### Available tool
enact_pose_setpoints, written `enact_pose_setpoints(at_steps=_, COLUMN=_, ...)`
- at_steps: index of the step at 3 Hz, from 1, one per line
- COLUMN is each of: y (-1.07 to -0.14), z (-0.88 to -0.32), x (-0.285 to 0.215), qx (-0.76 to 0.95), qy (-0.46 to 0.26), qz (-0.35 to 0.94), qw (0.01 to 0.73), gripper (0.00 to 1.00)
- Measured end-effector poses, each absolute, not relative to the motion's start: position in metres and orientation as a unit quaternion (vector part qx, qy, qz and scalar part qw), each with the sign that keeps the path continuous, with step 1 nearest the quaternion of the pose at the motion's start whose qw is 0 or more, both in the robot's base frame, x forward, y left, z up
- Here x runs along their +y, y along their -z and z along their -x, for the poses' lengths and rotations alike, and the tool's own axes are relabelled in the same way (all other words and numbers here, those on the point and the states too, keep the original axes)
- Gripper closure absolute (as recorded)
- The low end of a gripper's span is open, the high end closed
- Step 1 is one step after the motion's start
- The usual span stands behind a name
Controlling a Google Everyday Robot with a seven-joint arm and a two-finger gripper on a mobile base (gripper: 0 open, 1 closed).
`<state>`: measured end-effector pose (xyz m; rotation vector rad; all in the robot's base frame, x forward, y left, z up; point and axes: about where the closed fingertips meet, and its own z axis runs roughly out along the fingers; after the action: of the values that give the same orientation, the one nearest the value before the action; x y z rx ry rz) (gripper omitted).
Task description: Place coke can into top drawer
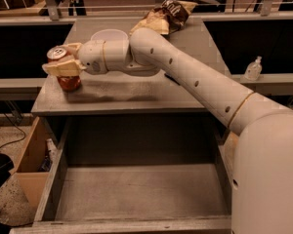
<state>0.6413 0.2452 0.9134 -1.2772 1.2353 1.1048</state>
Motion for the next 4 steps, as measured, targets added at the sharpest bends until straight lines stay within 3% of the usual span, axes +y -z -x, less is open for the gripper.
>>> enact_pose_setpoints(at_steps=1, y=-0.914, z=-0.640, x=0.248, qx=0.510, qy=-0.458, qz=0.529, qw=0.500, gripper=0.95)
enact_pose_setpoints(at_steps=3, y=-0.933, z=-0.626, x=0.238, qx=0.516, qy=-0.446, qz=0.531, qw=0.503, gripper=1.00)
enact_pose_setpoints(at_steps=4, y=-0.963, z=-0.592, x=0.216, qx=0.528, qy=-0.425, qz=0.522, qw=0.518, gripper=1.00)
